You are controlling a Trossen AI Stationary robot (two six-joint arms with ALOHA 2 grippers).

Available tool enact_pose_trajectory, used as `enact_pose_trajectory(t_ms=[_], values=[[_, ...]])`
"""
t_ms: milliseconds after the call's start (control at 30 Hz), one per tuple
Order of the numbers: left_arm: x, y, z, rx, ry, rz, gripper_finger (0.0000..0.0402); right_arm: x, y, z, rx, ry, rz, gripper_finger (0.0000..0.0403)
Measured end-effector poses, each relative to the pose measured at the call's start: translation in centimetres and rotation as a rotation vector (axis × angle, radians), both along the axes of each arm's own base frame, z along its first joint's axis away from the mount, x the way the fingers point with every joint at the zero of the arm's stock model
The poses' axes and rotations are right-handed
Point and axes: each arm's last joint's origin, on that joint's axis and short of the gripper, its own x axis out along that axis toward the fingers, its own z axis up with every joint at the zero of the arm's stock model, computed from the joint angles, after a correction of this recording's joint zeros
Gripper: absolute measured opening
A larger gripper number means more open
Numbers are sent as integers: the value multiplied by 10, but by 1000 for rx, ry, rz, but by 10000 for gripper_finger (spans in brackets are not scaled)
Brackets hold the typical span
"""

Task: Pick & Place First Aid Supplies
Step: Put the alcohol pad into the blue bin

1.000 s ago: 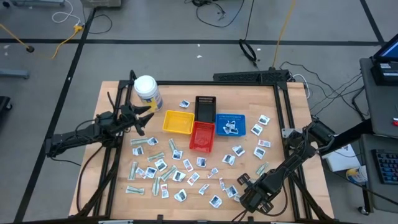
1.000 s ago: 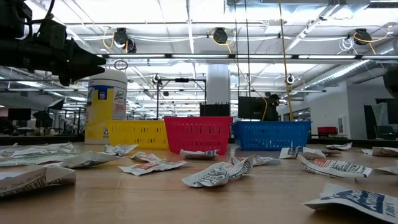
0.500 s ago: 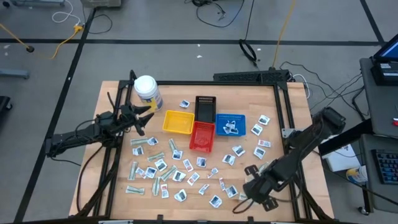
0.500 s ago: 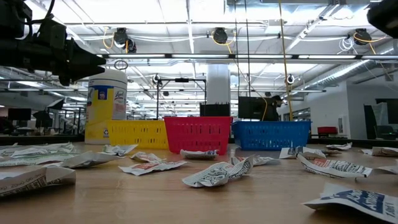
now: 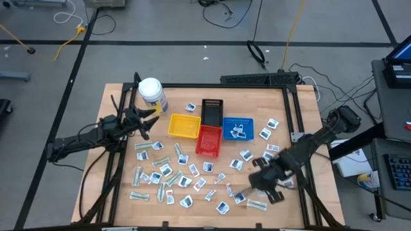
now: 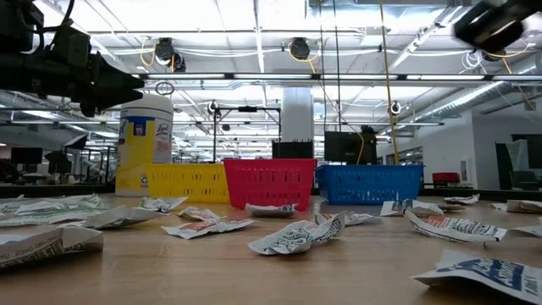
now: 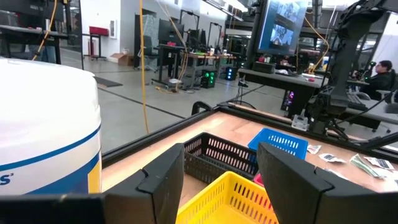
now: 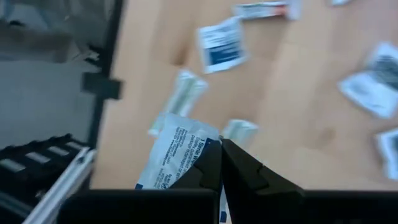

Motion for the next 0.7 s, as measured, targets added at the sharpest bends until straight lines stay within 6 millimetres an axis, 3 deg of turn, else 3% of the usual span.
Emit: enact_pose_trajectory(t_ms=[367, 700], values=[[0, 0, 0, 0, 0, 0, 209, 35, -111, -2, -147, -11, -254, 0], [0, 0, 0, 0, 0, 0, 209, 29, -217, -2, -260, -6, -547, 0]])
